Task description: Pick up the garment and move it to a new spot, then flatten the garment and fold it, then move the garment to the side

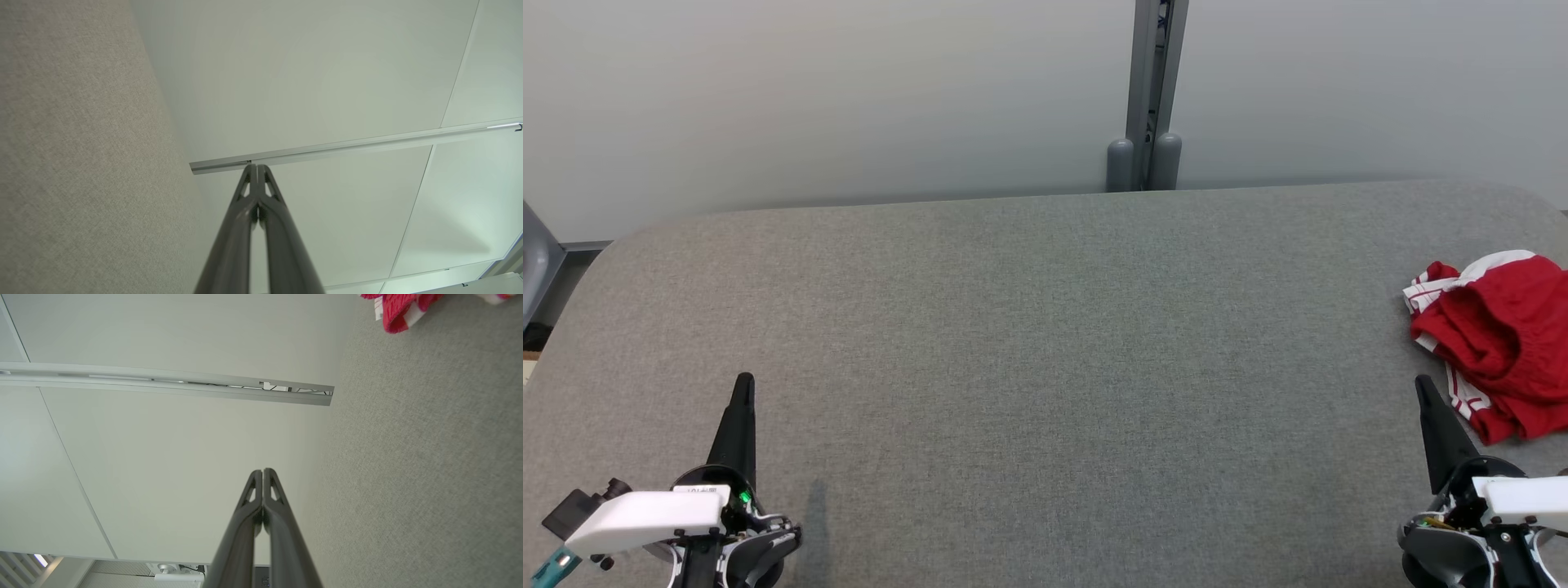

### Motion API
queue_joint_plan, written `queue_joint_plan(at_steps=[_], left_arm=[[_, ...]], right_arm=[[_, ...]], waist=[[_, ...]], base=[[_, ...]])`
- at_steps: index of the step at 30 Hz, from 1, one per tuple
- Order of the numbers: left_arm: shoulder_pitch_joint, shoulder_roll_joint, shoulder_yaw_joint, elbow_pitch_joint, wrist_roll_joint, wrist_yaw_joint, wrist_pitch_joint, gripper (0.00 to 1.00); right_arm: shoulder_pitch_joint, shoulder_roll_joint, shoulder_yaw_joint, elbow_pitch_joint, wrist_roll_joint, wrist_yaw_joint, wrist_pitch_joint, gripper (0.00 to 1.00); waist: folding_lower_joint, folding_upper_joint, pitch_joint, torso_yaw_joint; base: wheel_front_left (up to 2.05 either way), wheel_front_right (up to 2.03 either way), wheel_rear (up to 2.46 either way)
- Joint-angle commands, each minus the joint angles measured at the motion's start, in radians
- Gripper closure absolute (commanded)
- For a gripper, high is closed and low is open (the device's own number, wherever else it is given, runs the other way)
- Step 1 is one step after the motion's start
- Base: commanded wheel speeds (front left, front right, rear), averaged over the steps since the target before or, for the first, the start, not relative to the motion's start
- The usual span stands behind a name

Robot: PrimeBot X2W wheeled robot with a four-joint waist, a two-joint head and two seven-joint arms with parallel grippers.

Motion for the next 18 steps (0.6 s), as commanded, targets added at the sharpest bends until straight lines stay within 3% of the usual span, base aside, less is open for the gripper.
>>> queue_joint_plan(at_steps=[1, 18], left_arm=[[-0.020, 0.005, 0.009, -0.006, -0.022, -0.007, 0.006, 1.00], [-0.021, 0.006, 0.018, -0.009, -0.063, -0.015, 0.019, 1.00]], right_arm=[[-0.015, -0.009, -0.004, -0.006, 0.025, 0.000, 0.010, 1.00], [-0.014, -0.010, -0.008, -0.009, 0.069, 0.000, 0.020, 1.00]], waist=[[0.0000, -0.0001, 0.000, -0.001], [0.0000, -0.0001, 0.000, -0.004]], base=[[0.00, 0.00, 0.00], [0.00, 0.00, 0.00]])
